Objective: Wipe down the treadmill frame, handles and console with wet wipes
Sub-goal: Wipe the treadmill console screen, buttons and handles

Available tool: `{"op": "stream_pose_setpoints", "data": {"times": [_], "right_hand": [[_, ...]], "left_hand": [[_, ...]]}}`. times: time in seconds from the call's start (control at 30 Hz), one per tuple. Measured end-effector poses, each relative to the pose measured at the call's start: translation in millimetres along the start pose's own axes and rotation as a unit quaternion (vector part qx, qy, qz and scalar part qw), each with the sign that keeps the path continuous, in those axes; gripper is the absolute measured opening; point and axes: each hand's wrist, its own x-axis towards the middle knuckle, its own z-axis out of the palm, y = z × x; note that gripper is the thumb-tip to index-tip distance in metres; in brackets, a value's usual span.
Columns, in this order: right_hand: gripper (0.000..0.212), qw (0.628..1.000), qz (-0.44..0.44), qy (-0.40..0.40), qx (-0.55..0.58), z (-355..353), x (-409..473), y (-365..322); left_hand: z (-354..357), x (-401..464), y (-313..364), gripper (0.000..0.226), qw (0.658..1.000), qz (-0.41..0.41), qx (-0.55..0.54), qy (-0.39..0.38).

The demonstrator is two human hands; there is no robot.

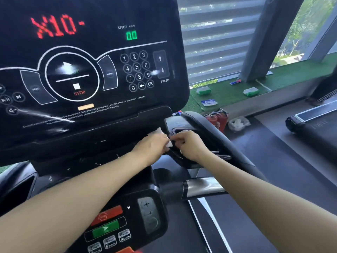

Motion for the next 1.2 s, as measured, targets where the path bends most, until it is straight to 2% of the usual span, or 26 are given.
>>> {"op": "stream_pose_setpoints", "data": {"times": [0.07,0.23,0.33,0.5,0.67,0.77,0.9,0.97,1.03,1.1,1.2], "right_hand": [[0.028,1.000,0.021,0.010,-0.011,-1.7,-4.6,6.4],[0.032,0.999,0.035,0.000,-0.032,-1.5,-12.0,4.9],[0.033,0.998,0.029,-0.013,-0.045,-0.9,-15.2,3.0],[0.031,0.997,0.033,-0.021,-0.064,-0.7,-17.7,-1.2],[0.032,0.996,0.033,-0.028,-0.077,-0.3,-21.1,-2.0],[0.033,0.996,0.038,-0.031,-0.077,-0.4,-21.2,-3.4],[0.034,0.996,0.042,-0.038,-0.073,-2.1,-24.4,-2.9],[0.035,0.995,0.039,-0.039,-0.078,-4.0,-25.1,-1.9],[0.036,0.995,0.038,-0.042,-0.083,-4.1,-26.4,-2.3],[0.035,0.995,0.039,-0.047,-0.083,-3.9,-27.6,-3.1],[0.034,0.995,0.035,-0.049,-0.085,-5.5,-28.1,-3.0]], "left_hand": [[7.5,7.7,-7.8,0.015,1.000,0.010,0.005,-0.014],[2.6,3.6,-11.8,0.026,0.998,0.048,0.035,-0.025],[-10.7,-14.9,-13.8,0.033,0.994,0.042,0.072,-0.064],[-10.9,-1.4,-6.0,0.036,0.989,0.050,0.119,-0.072],[-4.8,10.6,-1.4,0.028,0.990,0.065,0.113,-0.046],[-10.9,-3.9,-16.0,0.027,0.988,0.039,0.134,-0.062],[-5.7,3.4,-5.5,0.013,0.983,0.003,0.175,-0.051],[-2.3,12.6,8.9,0.015,0.976,-0.012,0.214,-0.044],[-4.3,10.8,10.0,0.017,0.973,0.008,0.230,-0.032],[-13.4,0.8,3.5,0.014,0.977,0.020,0.210,-0.039],[-18.5,-8.1,-3.9,0.028,0.981,0.034,0.185,-0.051]]}}
